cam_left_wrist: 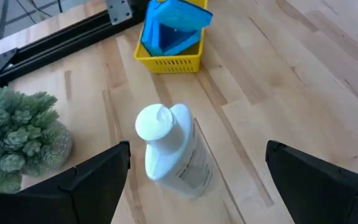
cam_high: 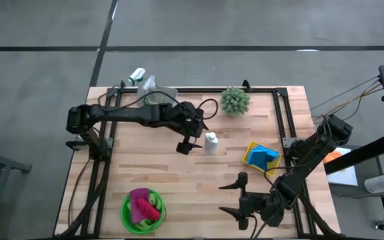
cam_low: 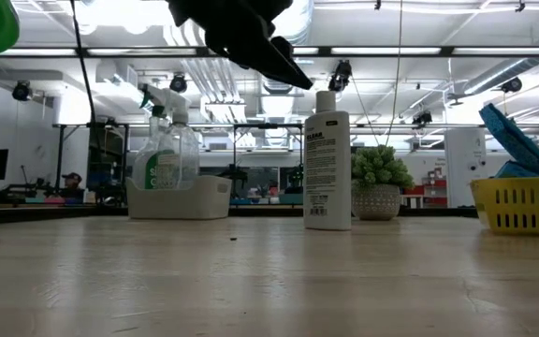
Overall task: Pick & Place Kitchen Items
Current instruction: Put the white cleaner bottle into the gray bin
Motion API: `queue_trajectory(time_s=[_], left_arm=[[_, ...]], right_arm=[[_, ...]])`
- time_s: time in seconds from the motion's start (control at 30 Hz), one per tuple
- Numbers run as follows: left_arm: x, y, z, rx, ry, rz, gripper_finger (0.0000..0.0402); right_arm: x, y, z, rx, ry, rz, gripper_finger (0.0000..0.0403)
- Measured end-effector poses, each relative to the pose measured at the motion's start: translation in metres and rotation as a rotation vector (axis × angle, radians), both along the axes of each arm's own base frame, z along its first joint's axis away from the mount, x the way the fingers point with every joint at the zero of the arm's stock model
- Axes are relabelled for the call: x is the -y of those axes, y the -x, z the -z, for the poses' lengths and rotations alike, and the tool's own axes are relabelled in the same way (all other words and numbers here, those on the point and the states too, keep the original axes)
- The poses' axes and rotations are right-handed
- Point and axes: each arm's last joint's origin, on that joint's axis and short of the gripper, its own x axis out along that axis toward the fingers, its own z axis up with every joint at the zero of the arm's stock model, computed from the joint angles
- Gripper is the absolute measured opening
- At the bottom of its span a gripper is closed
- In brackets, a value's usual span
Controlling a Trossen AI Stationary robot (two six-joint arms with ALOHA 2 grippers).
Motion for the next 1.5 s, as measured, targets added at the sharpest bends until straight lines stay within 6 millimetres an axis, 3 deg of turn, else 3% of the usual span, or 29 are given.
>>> queue_trajectory(time_s=[0.53,0.8,1.3,1.5], left_arm=[[-0.003,-0.024,0.014,0.049,0.017,-0.014,0.0374],[-0.009,-0.024,0.014,0.029,0.028,-0.038,0.0372],[-0.012,-0.028,0.015,0.041,0.023,-0.038,0.0277],[-0.012,-0.032,0.022,0.035,0.024,-0.037,0.0258]], right_arm=[[0.000,0.000,0.001,-0.002,-0.003,0.002,0.0334],[0.000,0.000,0.001,-0.001,-0.006,0.002,0.0334],[0.001,0.000,0.002,-0.002,-0.008,0.004,0.0334],[0.000,0.000,0.002,-0.003,-0.007,0.003,0.0334]])
